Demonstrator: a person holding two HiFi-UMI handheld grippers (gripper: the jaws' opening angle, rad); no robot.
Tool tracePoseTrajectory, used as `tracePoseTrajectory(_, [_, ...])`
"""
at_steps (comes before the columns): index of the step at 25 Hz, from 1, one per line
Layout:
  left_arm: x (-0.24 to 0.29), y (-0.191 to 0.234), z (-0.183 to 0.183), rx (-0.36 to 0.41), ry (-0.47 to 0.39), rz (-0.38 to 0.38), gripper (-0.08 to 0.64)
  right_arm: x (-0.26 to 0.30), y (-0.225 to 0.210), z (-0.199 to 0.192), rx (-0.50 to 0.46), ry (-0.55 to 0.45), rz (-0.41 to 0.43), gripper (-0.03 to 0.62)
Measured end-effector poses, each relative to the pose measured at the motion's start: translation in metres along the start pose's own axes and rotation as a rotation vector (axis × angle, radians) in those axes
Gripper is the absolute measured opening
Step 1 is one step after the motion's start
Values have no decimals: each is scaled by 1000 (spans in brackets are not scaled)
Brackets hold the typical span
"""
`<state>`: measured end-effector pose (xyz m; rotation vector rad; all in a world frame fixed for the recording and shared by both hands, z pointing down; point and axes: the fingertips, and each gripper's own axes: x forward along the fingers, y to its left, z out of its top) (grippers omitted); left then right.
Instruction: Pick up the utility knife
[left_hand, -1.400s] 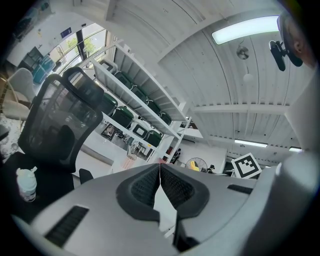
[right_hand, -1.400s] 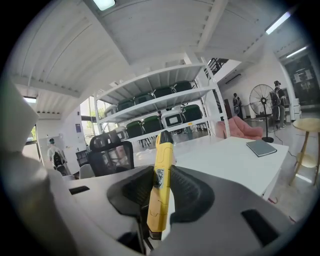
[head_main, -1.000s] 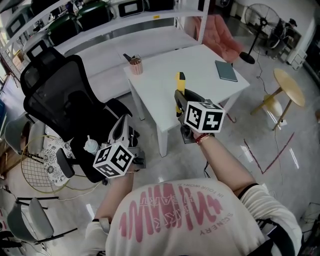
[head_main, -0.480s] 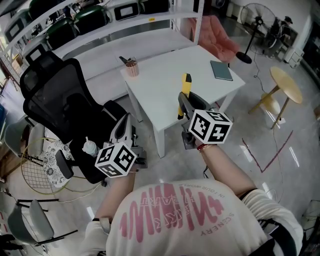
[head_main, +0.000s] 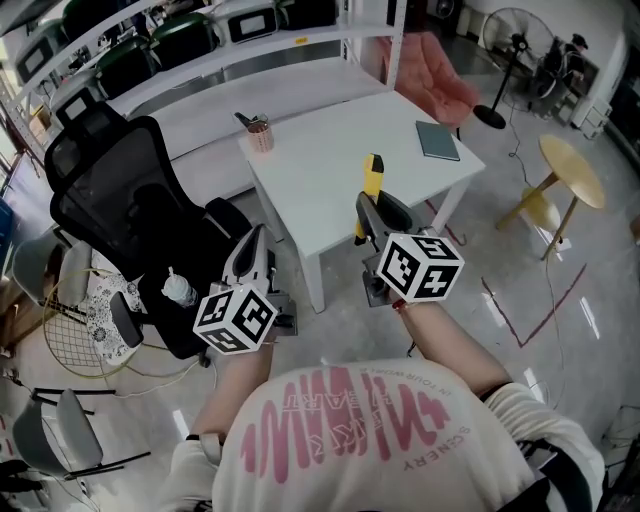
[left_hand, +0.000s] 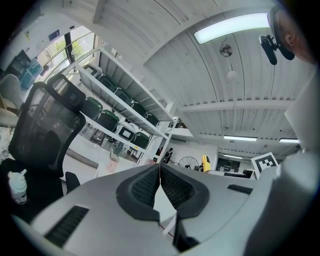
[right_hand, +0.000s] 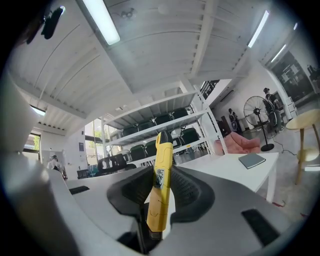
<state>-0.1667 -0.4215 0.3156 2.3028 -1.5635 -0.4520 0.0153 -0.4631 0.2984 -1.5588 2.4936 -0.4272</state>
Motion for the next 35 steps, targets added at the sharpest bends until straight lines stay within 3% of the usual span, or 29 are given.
tracePoseTrajectory(17, [-57,-84,-28,4,1,18,25,-102,-4,9,-20,6,39,123])
tracePoseTrajectory(35, [-120,-132,-59,33,13,33,25,-182,-8,-14,7,20,33,123])
